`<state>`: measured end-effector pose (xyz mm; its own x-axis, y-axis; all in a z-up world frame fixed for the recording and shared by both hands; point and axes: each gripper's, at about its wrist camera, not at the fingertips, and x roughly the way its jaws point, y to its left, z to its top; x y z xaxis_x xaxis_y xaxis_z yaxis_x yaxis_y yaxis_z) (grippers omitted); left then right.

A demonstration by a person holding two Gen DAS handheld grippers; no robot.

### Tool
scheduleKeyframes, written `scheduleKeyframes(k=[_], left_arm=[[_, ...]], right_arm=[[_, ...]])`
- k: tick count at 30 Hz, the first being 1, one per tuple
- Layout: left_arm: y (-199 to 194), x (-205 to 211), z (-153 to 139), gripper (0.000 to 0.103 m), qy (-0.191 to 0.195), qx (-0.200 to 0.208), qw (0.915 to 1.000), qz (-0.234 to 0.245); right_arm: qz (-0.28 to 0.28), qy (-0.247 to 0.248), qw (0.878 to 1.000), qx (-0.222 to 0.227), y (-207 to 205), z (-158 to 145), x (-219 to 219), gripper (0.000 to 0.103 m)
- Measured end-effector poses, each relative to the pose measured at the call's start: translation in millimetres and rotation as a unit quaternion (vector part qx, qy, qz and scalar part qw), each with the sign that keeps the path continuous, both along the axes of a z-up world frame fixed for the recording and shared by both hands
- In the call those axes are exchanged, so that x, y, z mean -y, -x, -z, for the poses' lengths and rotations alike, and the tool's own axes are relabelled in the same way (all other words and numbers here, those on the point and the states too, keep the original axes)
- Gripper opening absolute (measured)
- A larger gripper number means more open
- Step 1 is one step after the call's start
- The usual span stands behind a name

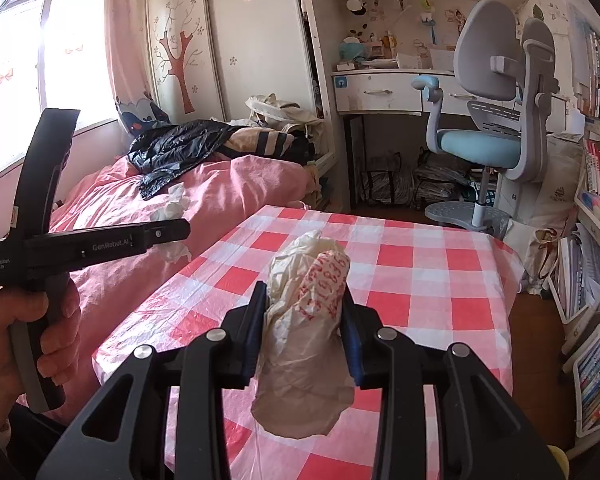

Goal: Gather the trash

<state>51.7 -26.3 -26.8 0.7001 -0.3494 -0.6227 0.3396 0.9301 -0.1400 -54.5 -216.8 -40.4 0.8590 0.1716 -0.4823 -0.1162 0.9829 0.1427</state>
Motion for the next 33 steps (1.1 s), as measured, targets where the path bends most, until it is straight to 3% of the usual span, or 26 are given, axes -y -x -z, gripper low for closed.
scheduleKeyframes(k=[33], left_arm=[[-1.6, 1.1, -0.4, 0.016, -0.001, 0.0, 1.0, 0.0]], right_arm=[[-0.002, 0.005, 1.0, 0.003, -2.4, 0.9, -4.6, 0.036]])
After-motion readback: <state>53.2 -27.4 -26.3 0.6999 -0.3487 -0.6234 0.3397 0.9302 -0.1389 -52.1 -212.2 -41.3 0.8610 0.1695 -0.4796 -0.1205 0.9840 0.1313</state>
